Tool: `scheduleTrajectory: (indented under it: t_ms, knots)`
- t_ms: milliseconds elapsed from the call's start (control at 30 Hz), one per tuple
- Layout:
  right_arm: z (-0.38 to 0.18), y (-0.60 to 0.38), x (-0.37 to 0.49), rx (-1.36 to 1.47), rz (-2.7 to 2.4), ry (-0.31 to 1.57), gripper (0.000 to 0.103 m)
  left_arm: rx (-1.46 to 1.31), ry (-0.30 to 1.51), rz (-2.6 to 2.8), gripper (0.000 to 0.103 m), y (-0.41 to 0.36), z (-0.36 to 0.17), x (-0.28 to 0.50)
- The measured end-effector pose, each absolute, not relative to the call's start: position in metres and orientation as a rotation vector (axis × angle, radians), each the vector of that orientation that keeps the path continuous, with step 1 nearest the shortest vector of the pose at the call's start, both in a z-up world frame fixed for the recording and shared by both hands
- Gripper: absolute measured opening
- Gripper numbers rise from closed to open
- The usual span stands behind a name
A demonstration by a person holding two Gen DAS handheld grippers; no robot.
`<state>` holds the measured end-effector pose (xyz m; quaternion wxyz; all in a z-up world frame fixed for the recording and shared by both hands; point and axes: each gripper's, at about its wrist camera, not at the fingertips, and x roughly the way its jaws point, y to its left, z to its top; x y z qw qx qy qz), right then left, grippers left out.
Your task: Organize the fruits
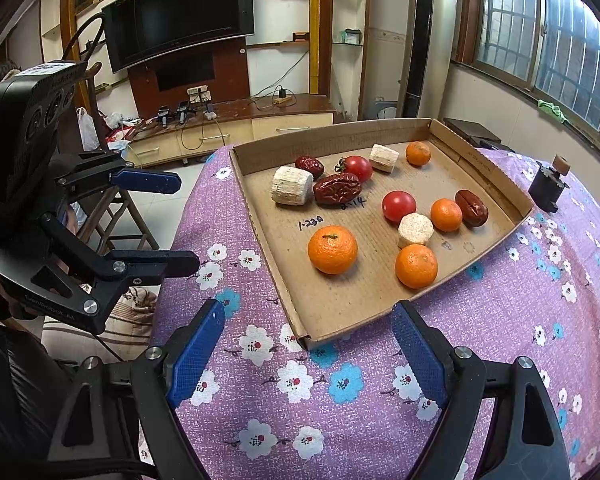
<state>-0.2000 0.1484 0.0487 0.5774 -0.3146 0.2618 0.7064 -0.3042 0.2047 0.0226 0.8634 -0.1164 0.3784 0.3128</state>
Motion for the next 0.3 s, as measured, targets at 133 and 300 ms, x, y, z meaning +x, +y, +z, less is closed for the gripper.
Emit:
scheduleTrajectory:
  t_ms: [133, 300]
  knots:
    - [0.0483, 0.1489, -0.2008, -0.739, 1.653, 0.611, 0.087, -0.244, 0.792, 0.658, 0.083, 0.2053, 0.023, -0.3039]
    - [0.0476, 0.1486, -0.2004, -0.733, 1.652, 0.616, 0.087, -0.253, 0.797, 0.661, 0.083, 0.2065, 0.0237, -0.3033]
